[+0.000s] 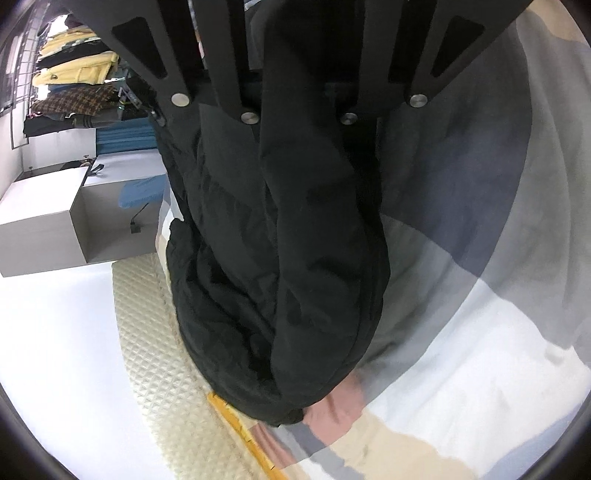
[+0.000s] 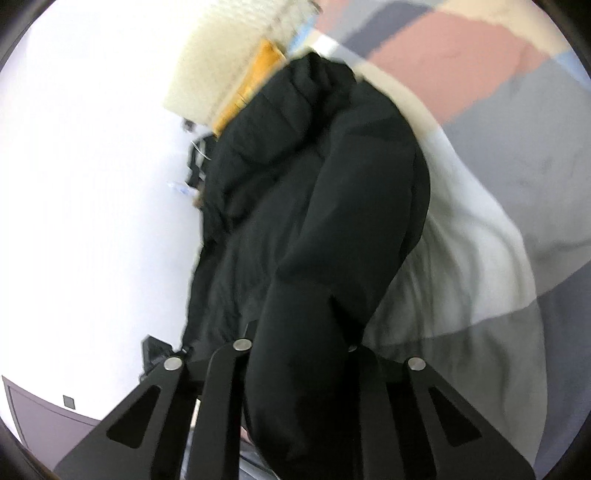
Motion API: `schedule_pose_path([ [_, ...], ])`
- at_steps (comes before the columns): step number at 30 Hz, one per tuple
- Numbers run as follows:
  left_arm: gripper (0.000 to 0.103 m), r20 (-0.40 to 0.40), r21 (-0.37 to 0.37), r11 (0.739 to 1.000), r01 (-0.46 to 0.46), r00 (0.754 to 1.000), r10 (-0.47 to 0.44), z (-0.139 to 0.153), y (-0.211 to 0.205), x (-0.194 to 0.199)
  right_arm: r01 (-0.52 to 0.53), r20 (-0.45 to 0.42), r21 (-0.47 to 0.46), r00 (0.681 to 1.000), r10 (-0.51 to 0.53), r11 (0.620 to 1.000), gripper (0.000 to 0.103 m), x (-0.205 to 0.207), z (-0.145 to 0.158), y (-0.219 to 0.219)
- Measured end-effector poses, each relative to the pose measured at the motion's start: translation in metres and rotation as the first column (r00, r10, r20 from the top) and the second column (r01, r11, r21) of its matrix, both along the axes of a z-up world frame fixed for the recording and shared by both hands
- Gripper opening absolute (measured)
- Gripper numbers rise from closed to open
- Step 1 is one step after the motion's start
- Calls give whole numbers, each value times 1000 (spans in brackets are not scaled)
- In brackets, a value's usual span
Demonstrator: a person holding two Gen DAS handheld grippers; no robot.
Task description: Fold large clothes
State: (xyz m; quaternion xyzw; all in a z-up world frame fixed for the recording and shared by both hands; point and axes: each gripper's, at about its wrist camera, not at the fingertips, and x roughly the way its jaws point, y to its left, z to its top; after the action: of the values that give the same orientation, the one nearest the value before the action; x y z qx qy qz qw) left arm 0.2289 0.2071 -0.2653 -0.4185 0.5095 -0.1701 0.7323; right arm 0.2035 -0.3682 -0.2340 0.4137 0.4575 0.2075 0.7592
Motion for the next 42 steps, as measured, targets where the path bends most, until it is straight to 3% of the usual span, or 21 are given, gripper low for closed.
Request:
schedule_pose_path([
  [6, 7, 83, -10, 999, -41, 996, 42, 30, 8, -19, 78, 81, 79, 993, -84, 994, 9, -19, 24, -13],
  [13, 6, 99, -23, 997, -76, 992, 78, 65, 21, -48, 71, 131, 75, 988, -81, 995, 8, -39, 50, -11],
  [18, 4, 148, -22, 995, -94, 984, 97, 107, 35, -79, 69, 192, 101, 978, -87, 993, 8, -52, 83, -13],
  [25, 4, 202, -13, 994, -107, 973, 108, 158, 40, -139, 49, 288, 148, 953, -91, 988, 8, -107, 125, -19],
  [37, 4, 301, 29, 997, -77, 951, 64, 224, 38, -251, 45, 366, 177, 924, -108, 983, 8, -221, 174, -41],
  [42, 4, 330, 34, 998, -58, 943, 44, 246, 33, -276, 79, 373, 187, 916, -145, 979, 8, -239, 187, -52],
])
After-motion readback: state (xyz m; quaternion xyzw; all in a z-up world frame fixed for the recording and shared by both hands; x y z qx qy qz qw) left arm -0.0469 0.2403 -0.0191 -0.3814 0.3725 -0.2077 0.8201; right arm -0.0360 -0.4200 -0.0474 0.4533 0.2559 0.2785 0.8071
